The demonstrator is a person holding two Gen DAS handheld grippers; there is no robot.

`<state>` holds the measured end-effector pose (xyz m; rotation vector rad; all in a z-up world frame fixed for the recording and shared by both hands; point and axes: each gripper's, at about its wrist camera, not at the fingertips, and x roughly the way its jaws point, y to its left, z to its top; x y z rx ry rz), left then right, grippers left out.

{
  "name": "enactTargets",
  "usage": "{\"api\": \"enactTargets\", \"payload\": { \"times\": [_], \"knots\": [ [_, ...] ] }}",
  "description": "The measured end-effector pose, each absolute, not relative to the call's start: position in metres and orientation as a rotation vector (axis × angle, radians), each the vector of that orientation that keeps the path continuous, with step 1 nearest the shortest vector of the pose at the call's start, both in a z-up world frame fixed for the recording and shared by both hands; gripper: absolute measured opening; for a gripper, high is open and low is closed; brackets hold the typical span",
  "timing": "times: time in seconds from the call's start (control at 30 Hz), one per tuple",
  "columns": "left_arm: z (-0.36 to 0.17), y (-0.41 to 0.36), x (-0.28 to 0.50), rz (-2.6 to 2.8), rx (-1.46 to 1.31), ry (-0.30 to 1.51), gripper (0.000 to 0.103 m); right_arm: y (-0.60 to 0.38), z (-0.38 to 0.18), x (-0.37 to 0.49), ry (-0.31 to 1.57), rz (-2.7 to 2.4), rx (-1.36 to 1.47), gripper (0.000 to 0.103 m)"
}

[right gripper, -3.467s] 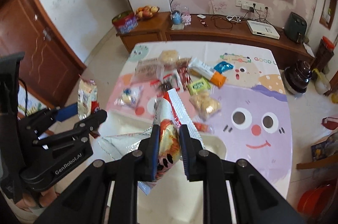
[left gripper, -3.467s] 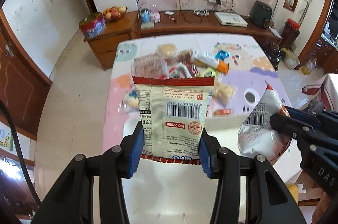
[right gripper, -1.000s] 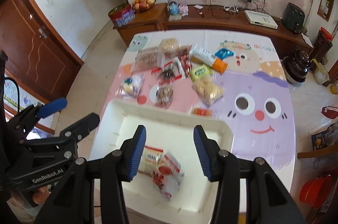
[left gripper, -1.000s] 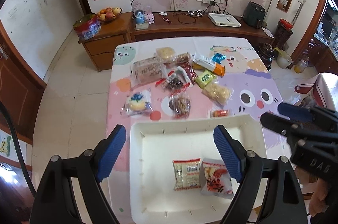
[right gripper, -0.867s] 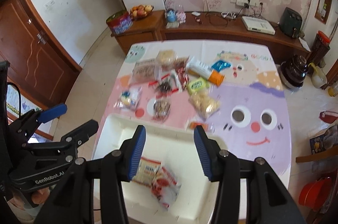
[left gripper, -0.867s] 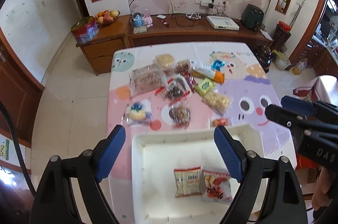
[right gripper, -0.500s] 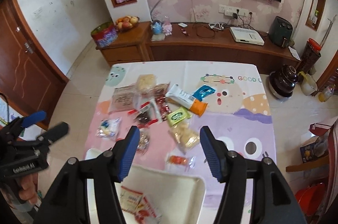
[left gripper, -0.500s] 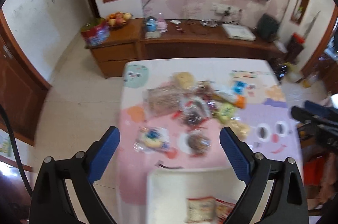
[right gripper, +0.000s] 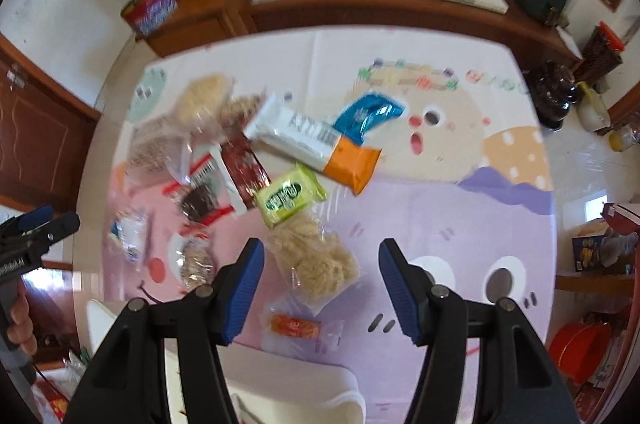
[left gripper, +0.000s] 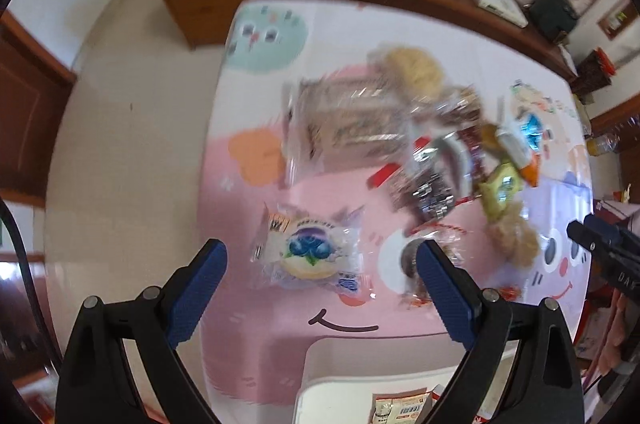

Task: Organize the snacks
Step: 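Grasp the blueberry cake pack with the left gripper while the right grasps the puffed snack bag, then lower both held snacks into the white tray and open both grippers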

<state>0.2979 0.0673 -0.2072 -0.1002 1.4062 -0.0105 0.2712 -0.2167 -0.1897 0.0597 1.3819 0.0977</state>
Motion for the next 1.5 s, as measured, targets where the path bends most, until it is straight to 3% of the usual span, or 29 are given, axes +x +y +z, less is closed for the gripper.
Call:
{"api": "enactTargets", "payload": {
  "times": [0.57,0.9,1.0,1.07,1.27,1.5],
  "knots": [
    [-0.291,0.093,0.302,0.169,-0.424,1.568,0.095,-0.16,-0.272,0.267,1.529,0.182,-0.326,0.06],
    [-0.314,0.065,0.315,0.2,-0.253,1.625,0.095,-0.159,-0.283,0.26,1.563,0.186,-0.333,0.056],
    [-0.319,0.061,0.319,0.189,-0.226,1.655,0.087,-0.169,-0.281,0.255,1.556,0.181,-0.311,0.044],
    [-0.323,0.062,0.317,0.183,-0.203,1.647,0.073,-0.176,-0.279,0.255,1.563,0.174,-0.263,0.043],
    [-0.305,0.057,0.31,0.136,-0.209,1.583,0.051,-0.193,-0.253,0.253,1.512,0.15,-0.18,0.043],
    [-0.242,0.043,0.288,0.068,-0.186,1.414,0.046,-0.202,-0.187,0.236,1.363,0.138,-0.061,0.043]
  ]
}}
